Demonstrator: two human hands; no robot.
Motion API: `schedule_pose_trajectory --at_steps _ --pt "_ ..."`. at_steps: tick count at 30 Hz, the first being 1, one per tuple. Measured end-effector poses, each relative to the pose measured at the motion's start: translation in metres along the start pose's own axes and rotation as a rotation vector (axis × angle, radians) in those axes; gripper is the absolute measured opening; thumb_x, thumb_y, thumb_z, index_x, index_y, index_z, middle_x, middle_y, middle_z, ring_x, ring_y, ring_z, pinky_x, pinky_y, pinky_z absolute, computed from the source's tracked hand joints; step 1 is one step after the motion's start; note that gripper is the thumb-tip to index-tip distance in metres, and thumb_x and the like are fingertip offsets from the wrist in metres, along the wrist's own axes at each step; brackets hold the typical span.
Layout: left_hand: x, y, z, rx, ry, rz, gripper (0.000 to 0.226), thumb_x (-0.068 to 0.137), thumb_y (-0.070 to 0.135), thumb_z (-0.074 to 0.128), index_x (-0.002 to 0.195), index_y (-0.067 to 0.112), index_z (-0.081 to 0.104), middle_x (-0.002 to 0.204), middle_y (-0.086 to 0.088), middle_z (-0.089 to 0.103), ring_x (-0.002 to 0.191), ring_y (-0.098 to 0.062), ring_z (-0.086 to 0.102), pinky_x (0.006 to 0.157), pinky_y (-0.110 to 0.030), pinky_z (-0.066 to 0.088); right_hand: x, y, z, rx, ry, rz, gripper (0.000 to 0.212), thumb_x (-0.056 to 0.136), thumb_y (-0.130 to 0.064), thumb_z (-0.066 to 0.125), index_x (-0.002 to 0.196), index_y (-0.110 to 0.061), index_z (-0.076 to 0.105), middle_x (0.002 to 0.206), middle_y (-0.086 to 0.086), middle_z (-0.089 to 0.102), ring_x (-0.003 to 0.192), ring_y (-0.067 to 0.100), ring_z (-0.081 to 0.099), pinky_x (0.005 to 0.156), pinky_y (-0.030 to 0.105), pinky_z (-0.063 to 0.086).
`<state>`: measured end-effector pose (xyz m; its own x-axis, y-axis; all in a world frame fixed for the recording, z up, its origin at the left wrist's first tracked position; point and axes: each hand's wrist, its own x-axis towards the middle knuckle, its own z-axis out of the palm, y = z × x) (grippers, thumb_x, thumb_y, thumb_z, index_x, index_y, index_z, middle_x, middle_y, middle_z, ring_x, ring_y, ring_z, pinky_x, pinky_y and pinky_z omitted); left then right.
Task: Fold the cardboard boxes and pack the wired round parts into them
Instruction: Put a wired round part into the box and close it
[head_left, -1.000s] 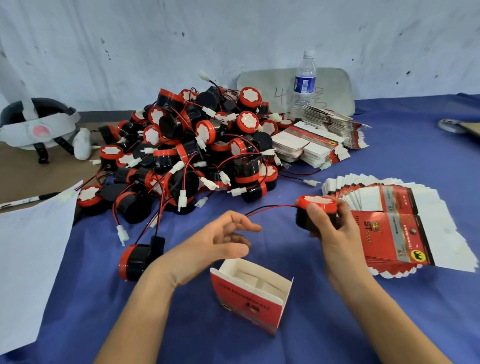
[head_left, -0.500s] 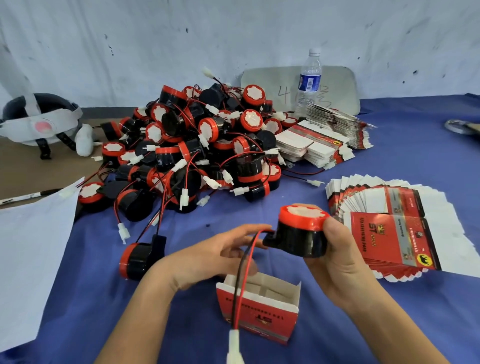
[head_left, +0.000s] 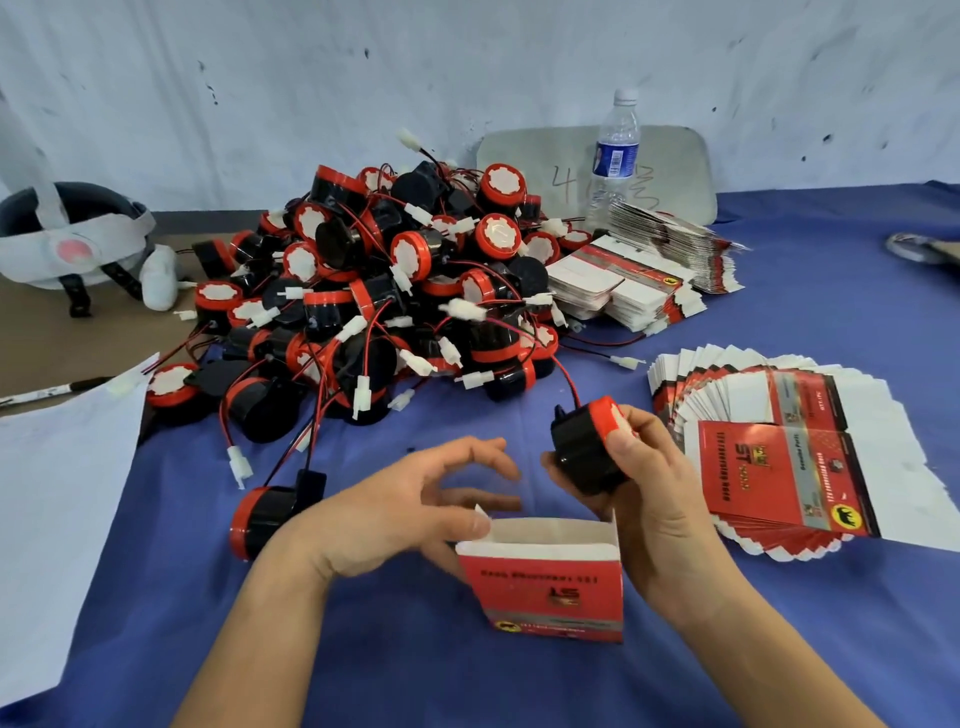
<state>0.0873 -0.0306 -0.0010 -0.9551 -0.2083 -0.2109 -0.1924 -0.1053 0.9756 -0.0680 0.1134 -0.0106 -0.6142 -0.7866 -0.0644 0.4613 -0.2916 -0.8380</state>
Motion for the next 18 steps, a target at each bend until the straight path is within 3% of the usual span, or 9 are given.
schedule_pose_trajectory --at_steps 2,4,7,10,13,15,18 --pt "0.003 0.001 0.001 -0.025 0.129 0.059 0.036 0.078 0.023 0.08 0.111 0.023 0.065 0.137 0.02 0.051 0.12 -0.014 0.06 0.069 -0.035 0.058 -0.003 0.001 0.001 -0.086 -0.006 -0.001 0.043 0.056 -0.026 0.084 0.088 -0.02 0.055 0.091 0.007 0.063 0.076 0.025 0.067 0.06 0.033 0.057" --pt "0.007 -0.001 0.002 -0.051 0.267 0.119 0.038 0.076 0.029 0.073 0.112 0.022 0.064 0.127 0.018 0.059 0.116 -0.013 0.062 0.067 -0.033 0.059 -0.007 0.004 0.003 -0.268 0.027 -0.071 0.049 0.051 -0.04 0.078 0.088 -0.022 0.052 0.092 0.002 0.059 0.073 0.011 0.062 0.061 0.026 0.052" --pt "0.016 -0.003 0.009 -0.068 0.314 0.186 0.033 0.082 0.048 0.068 0.109 0.028 0.067 0.127 0.013 0.06 0.117 -0.01 0.061 0.069 -0.032 0.058 -0.016 0.012 0.012 -0.444 0.031 -0.293 0.058 0.05 -0.04 0.077 0.094 -0.023 0.044 0.097 -0.022 0.057 0.08 -0.005 0.063 0.066 0.012 0.05" --pt "0.02 -0.003 0.021 -0.072 0.29 0.286 0.061 0.074 0.077 0.057 0.112 0.03 0.064 0.128 0.014 0.06 0.121 -0.008 0.057 0.079 -0.032 0.056 -0.023 0.02 0.018 -0.49 0.038 -0.426 0.054 0.051 -0.037 0.083 0.088 -0.042 0.043 0.094 -0.029 0.054 0.088 -0.002 0.063 0.072 0.011 0.049" --pt "0.023 -0.002 0.032 -0.037 0.376 0.438 0.091 0.062 0.089 0.053 0.118 0.017 0.054 0.139 0.005 0.052 0.128 -0.017 0.052 0.091 -0.035 0.053 -0.021 0.02 0.017 -0.578 0.199 -0.518 0.054 0.048 -0.045 0.08 0.082 -0.05 0.037 0.084 -0.032 0.048 0.075 -0.006 0.052 0.069 0.007 0.042" --pt "0.02 0.003 0.04 0.217 0.492 0.608 0.089 0.067 0.087 0.049 0.122 0.016 0.048 0.145 0.003 0.044 0.134 -0.021 0.045 0.099 -0.034 0.047 -0.016 0.017 0.012 -0.587 0.283 -0.565 0.062 0.05 -0.042 0.083 0.089 -0.044 0.035 0.087 -0.032 0.042 0.079 -0.007 0.048 0.075 0.008 0.04" --pt "0.016 0.001 0.053 0.772 0.665 0.891 0.088 0.075 0.08 0.049 0.132 0.013 0.041 0.153 -0.009 0.028 0.142 -0.029 0.029 0.111 -0.044 0.032 -0.009 0.011 0.003 -0.615 0.342 -0.591 0.066 0.065 -0.033 0.087 0.112 -0.041 0.041 0.113 -0.014 0.046 0.108 0.003 0.049 0.095 0.02 0.04"
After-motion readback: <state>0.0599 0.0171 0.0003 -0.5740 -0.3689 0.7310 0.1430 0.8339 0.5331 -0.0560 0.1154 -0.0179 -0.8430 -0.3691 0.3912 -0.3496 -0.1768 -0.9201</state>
